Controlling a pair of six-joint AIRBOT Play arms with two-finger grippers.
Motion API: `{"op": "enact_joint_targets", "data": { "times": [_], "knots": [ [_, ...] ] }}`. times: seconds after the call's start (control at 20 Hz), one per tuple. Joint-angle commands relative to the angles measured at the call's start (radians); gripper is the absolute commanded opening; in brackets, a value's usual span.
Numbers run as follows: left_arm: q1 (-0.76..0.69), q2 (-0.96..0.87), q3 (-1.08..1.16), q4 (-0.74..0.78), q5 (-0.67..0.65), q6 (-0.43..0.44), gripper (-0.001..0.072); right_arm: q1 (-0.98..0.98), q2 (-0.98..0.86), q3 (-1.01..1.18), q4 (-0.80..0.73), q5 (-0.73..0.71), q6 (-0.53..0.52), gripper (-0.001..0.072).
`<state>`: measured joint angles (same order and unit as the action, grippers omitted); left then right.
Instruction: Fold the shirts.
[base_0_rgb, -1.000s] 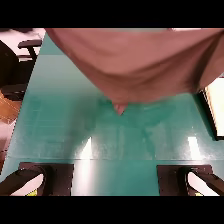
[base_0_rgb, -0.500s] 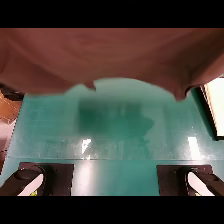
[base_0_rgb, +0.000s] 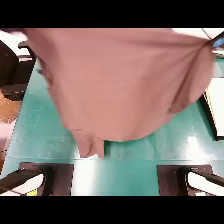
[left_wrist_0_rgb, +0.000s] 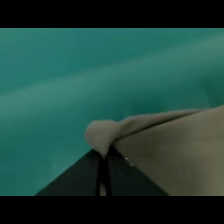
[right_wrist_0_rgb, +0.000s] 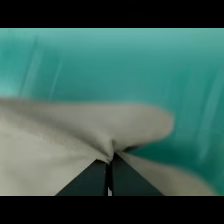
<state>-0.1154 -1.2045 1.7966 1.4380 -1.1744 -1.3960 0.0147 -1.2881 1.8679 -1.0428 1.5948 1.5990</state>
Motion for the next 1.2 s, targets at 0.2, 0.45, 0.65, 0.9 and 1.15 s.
{"op": "enact_joint_targets", "data": {
  "times": [0.2, 0.45, 0.65, 0.9, 1.15],
  "knots": [
    [0.001, -0.422, -0.127, 0.019, 0.096, -0.018, 0.0025, 0.002, -0.388, -0.149, 0.063, -0.105, -0.039, 0.0019],
    [0.035, -0.407, -0.098, 0.006, 0.001, -0.018, 0.0603, -0.034, -0.45, -0.064, 0.188, -0.09, -0.082, 0.0449],
    [0.163, -0.269, -0.203, -0.113, -0.127, 0.002, 0.0604, -0.066, -0.326, -0.144, 0.175, -0.023, -0.146, 0.0449],
    [0.299, -0.045, -0.711, -0.266, -0.045, 0.017, 0.0604, -0.074, -0.118, -0.447, 0.179, -0.081, -0.172, 0.0448],
    [0.31, -0.002, -1.029, -0.417, 0.099, 0.079, 0.0603, -0.074, -0.003, -0.618, 0.18, -0.176, -0.172, 0.0448]
  ]
}}
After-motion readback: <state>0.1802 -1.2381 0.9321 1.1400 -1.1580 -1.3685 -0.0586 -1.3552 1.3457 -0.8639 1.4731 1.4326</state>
